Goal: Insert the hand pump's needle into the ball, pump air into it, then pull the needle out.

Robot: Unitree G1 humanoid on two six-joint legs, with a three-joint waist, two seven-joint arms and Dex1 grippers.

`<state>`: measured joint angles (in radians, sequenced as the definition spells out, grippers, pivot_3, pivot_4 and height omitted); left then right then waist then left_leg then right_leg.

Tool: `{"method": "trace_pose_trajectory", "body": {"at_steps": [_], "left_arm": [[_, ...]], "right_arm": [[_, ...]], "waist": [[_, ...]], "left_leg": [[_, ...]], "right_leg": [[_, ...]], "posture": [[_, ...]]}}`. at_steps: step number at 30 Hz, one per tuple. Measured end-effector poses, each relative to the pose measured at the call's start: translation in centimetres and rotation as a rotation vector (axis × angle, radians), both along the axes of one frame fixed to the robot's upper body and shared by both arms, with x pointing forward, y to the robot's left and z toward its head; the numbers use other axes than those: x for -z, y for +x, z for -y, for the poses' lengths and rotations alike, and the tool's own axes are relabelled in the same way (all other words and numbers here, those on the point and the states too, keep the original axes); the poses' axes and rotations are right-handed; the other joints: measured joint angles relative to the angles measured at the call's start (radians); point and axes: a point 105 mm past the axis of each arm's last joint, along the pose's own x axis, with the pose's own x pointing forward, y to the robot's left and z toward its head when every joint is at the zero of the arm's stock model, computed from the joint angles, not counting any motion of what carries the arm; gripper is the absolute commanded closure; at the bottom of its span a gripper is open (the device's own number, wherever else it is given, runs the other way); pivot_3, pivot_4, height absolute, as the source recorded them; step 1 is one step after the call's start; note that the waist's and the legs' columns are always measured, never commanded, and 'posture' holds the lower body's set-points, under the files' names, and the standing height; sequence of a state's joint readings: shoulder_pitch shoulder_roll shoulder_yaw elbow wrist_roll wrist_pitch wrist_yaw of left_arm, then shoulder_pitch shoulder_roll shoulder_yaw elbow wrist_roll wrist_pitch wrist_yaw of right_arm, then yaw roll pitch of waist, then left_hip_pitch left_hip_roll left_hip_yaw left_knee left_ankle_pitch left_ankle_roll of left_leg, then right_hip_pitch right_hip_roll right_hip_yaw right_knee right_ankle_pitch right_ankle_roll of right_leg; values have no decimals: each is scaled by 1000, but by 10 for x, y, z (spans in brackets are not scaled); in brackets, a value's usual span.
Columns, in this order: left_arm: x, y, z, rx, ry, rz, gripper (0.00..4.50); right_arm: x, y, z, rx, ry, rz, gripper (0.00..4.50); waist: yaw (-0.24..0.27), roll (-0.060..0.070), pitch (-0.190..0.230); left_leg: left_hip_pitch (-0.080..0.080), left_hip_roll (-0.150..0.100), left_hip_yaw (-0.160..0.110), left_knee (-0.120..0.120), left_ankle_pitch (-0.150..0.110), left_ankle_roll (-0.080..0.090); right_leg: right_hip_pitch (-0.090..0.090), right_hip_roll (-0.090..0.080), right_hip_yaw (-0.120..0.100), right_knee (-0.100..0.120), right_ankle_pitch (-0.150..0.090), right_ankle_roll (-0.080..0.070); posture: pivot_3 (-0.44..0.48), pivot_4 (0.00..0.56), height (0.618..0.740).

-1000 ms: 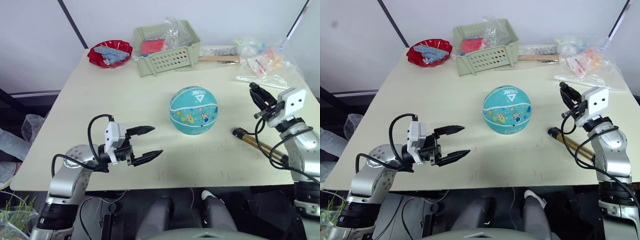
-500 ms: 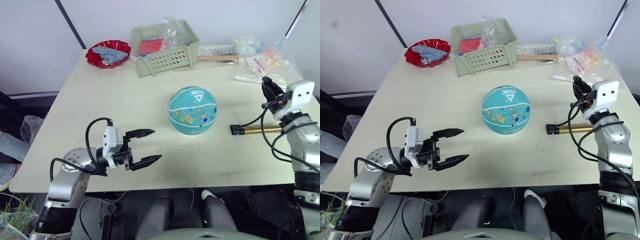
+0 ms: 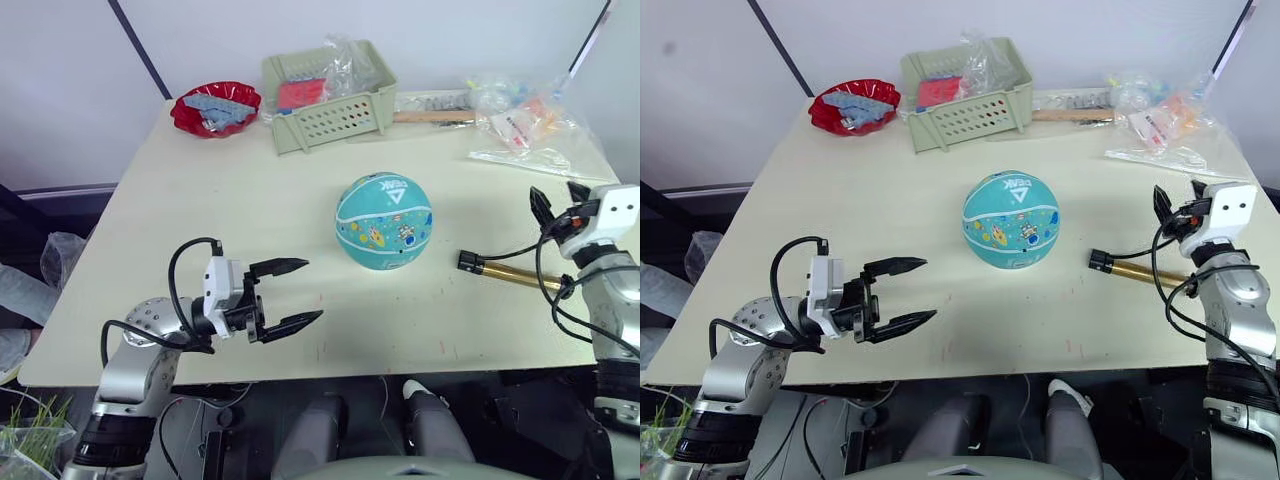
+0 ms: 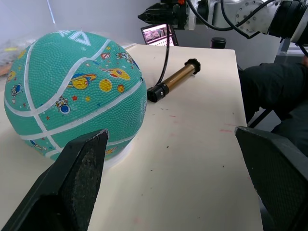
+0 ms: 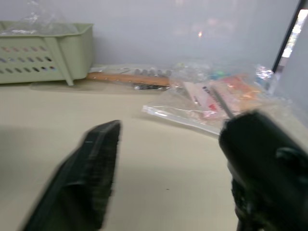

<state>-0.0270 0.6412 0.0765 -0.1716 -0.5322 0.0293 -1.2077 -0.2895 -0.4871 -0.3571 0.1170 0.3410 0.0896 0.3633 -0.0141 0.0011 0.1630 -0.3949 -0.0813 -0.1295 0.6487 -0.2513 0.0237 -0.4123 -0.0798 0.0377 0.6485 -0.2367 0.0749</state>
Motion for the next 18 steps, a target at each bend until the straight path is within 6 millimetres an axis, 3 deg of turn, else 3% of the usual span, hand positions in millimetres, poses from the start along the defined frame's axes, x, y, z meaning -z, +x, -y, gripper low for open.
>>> {"method": "trace_pose_trajectory", "body": {"at_steps": [14, 16, 18], "left_arm": [[0, 4, -1, -2, -16, 8, 0], [0, 6, 0, -9, -22, 14, 0], [-1, 9, 0, -24, -15, 31, 0]], "right_arm": [[-36, -17, 6, 56, -164, 115, 28], [-51, -23, 0, 36, -202, 169, 28], [-52, -29, -6, 2, -207, 175, 28]], "waist": [[0, 0, 0], [0, 0, 0], [0, 0, 0]], "left_leg": [[2, 0, 3, 1, 0, 0], [2, 1, 3, 1, 0, 0], [3, 1, 3, 1, 0, 0]], "right_leg": [[0, 0, 3, 3, 0, 0], [0, 1, 3, 4, 0, 0], [0, 1, 3, 5, 0, 0]], "posture": [[0, 150, 740], [0, 150, 740], [0, 150, 740]]}}
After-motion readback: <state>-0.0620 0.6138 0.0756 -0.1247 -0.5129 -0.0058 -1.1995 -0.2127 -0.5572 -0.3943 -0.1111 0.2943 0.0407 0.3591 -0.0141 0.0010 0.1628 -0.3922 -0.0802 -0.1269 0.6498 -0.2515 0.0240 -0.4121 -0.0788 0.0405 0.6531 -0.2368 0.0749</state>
